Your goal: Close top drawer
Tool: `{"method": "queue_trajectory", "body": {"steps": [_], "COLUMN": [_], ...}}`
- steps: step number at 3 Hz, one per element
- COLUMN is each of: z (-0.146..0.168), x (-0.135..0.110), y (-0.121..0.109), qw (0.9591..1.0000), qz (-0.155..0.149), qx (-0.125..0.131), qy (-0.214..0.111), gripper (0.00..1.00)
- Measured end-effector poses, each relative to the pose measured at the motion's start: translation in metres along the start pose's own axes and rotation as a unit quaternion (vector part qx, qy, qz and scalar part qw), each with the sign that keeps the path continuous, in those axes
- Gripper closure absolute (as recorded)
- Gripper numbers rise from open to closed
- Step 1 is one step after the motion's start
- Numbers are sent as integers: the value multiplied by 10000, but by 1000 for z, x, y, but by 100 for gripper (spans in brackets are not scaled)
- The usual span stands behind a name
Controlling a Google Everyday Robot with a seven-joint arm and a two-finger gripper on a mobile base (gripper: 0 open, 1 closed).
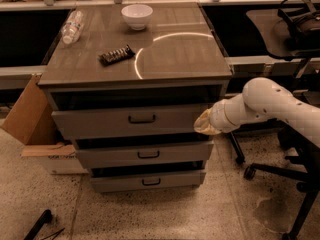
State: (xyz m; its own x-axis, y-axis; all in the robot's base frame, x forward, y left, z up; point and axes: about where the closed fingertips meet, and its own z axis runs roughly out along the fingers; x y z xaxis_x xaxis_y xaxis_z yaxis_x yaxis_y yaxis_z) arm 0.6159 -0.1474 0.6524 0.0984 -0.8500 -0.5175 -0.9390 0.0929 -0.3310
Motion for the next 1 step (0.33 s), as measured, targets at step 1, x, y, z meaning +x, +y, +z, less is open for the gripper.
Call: {"method": "queue_trajectory", "body": {"steps": [1], "z": [-37], "x": [2], "y": [34], "qw": [9992], "qz": [-132], "qx": [-144], "qy": [-347], "gripper": [100]}}
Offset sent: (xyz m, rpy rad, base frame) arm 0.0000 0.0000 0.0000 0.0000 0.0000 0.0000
